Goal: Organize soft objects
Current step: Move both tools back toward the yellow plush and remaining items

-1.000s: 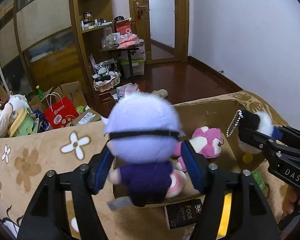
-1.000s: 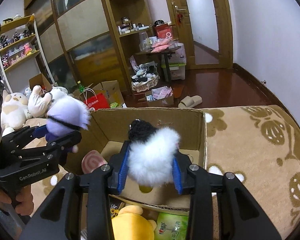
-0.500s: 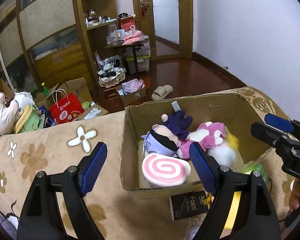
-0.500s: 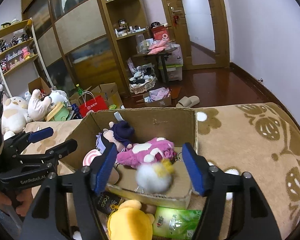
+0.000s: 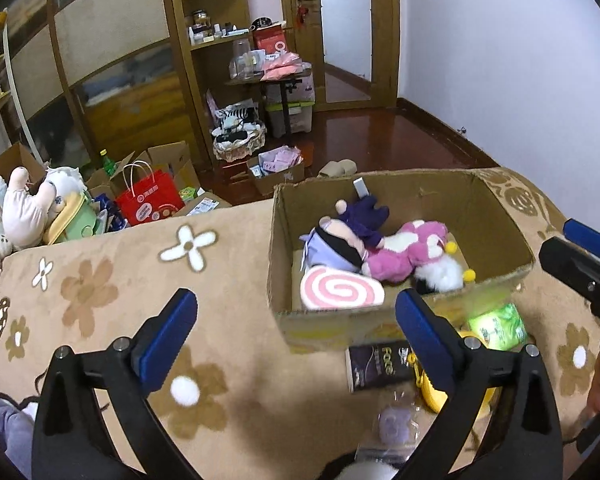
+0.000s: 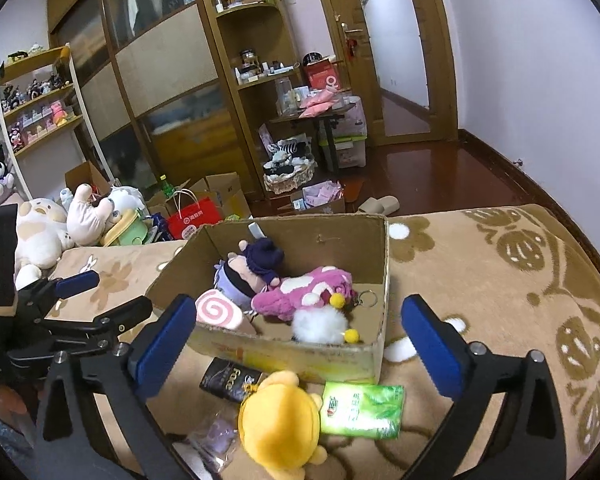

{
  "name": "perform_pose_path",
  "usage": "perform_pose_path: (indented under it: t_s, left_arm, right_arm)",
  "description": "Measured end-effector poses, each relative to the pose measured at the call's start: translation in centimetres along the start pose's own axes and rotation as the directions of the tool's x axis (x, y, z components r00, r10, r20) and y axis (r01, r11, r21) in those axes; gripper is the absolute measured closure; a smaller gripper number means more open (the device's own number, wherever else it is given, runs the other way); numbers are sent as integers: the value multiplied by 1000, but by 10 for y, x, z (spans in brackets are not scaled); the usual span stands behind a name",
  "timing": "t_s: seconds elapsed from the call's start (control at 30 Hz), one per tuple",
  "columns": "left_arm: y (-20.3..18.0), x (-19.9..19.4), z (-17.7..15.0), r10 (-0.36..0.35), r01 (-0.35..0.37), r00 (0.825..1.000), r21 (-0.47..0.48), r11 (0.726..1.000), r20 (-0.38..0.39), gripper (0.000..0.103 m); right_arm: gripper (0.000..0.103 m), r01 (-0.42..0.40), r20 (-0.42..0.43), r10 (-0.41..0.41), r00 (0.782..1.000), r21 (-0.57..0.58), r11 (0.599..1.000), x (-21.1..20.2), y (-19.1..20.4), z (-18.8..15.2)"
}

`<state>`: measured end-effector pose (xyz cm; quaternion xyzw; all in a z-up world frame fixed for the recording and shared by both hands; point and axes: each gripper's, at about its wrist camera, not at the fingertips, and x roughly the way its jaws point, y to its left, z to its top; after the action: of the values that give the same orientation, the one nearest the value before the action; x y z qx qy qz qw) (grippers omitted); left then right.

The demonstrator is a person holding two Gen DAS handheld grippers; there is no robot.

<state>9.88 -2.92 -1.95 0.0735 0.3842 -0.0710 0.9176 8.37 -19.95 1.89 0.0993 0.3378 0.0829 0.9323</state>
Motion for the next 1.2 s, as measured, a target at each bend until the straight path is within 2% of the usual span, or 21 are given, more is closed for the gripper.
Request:
perform_pose_path:
  t_s: [0.4,0.67,0.87,1.2]
  left_arm:
    - [-3,-26,-28,-16,17,998,12,1000,-68,5]
    - [-7,-33,-42,-37,39,993,13,999,-112,5]
    - [-8,-27,-46,-48,49,989,7,999,-140,5]
    - [-10,-8,-50,-65,65,980,-10,998,-190,5]
  right_arm:
    - [0,1,-39,-3,999,-54,999,-24,9,-21]
    - [0,4,-57,-7,998,-45,999,-35,11,-37]
    - [0,15,-48,-17,999,-48,999,-39,15,-41]
    - [0,5,-90,-10,996,-49,999,-22,18,-47]
